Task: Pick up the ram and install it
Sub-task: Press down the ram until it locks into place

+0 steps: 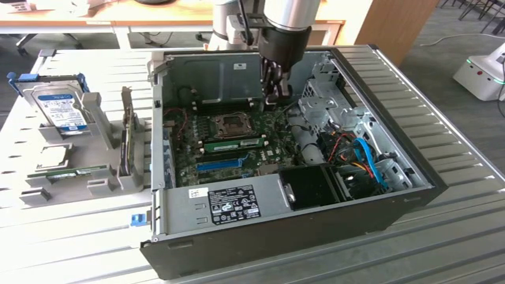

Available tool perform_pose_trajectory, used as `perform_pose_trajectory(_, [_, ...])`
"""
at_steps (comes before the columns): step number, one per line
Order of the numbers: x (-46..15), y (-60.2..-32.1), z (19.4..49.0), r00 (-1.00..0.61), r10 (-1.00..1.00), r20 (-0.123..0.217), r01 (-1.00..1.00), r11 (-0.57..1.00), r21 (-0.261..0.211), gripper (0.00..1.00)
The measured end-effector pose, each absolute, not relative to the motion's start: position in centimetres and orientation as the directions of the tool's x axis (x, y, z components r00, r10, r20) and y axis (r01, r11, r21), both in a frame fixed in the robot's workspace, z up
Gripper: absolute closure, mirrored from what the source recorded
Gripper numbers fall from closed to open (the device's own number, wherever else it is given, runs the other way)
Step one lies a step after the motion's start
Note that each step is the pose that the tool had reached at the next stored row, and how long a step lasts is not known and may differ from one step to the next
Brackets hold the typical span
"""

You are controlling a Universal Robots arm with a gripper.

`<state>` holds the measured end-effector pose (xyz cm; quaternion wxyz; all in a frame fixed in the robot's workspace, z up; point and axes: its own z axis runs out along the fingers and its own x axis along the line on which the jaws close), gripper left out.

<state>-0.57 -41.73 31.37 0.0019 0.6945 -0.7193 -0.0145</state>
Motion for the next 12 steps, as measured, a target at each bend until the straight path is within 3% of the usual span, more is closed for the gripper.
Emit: perform_pose_trajectory(12, [-0.6,-41.7,29.2,-0.035,-0.999,-0.018,-0.999,0.035,0.024,0.89])
